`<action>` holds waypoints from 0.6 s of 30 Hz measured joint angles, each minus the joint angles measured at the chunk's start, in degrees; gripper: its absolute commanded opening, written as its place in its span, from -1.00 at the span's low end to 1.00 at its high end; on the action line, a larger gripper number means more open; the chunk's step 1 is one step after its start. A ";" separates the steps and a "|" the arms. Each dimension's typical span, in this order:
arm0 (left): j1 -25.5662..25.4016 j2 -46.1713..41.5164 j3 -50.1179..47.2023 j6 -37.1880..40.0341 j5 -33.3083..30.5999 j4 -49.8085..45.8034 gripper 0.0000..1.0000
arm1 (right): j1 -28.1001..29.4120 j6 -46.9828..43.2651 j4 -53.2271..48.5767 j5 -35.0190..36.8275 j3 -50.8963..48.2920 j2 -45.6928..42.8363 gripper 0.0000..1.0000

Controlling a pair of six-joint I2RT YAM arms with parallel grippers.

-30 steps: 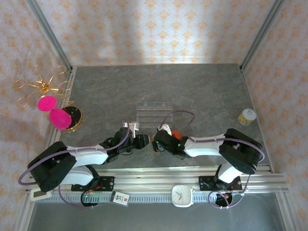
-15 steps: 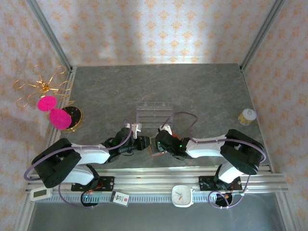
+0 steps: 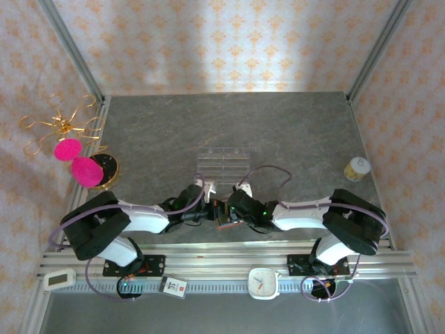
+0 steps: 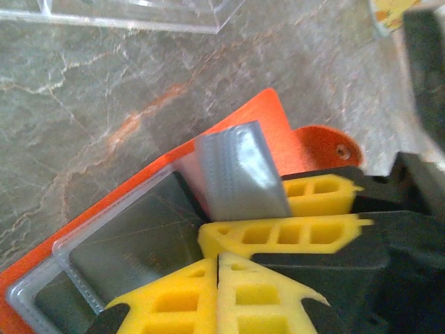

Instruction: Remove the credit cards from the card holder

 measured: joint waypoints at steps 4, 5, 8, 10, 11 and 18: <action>-0.22 2.62 0.70 0.35 0.22 -0.74 -1.00 | 0.02 2.67 -0.46 0.66 -0.28 -0.59 -0.48; -0.22 3.02 0.81 0.42 0.28 -0.70 -1.00 | 0.02 3.45 -0.98 1.07 -0.33 -0.96 -0.45; -0.22 3.45 1.01 0.74 0.68 -0.37 -1.00 | 0.13 5.42 -2.45 2.60 -0.96 -2.80 -0.43; -0.22 3.58 1.01 1.07 0.98 -0.22 -1.00 | 0.26 6.69 -4.07 3.96 -1.79 -4.72 -0.40; -0.22 3.65 1.01 1.29 1.14 -0.09 -1.00 | 0.28 7.17 -4.94 4.55 -2.23 -5.68 -0.38; -0.22 3.74 0.98 1.49 1.31 0.15 -1.00 | -1.86 9.38 -10.67 8.26 -6.01 -12.04 -0.32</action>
